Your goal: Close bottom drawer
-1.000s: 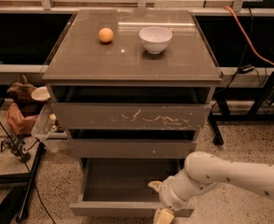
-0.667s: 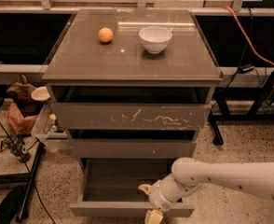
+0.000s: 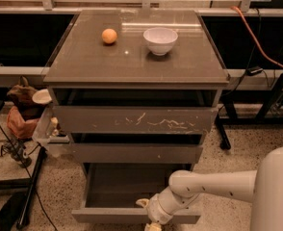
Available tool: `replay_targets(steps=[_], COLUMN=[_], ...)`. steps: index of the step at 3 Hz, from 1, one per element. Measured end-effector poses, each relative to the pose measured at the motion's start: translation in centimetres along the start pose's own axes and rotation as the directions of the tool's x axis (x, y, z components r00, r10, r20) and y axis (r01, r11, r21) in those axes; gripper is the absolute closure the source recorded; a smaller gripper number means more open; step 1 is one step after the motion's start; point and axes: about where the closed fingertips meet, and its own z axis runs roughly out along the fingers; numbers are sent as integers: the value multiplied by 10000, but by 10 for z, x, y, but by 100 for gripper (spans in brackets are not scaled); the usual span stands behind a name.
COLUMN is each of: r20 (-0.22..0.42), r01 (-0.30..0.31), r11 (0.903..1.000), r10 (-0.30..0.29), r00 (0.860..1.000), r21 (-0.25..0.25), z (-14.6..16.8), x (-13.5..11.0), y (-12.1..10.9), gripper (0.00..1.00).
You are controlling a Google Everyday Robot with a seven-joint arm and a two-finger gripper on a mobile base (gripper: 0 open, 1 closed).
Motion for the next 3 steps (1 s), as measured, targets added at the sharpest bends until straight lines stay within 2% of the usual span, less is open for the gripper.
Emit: replay_targets(steps=[1, 2, 3], r20=[421, 1285, 1941], r01=[-179, -555, -779], r11=[9996, 9970, 9928], r10=[187, 622, 945], r00=[9989, 9898, 9764], r21=[-204, -548, -912], z=[25, 66, 100], x=[19, 58, 85], y=[-2, -2, 4], gripper=[0, 0, 0])
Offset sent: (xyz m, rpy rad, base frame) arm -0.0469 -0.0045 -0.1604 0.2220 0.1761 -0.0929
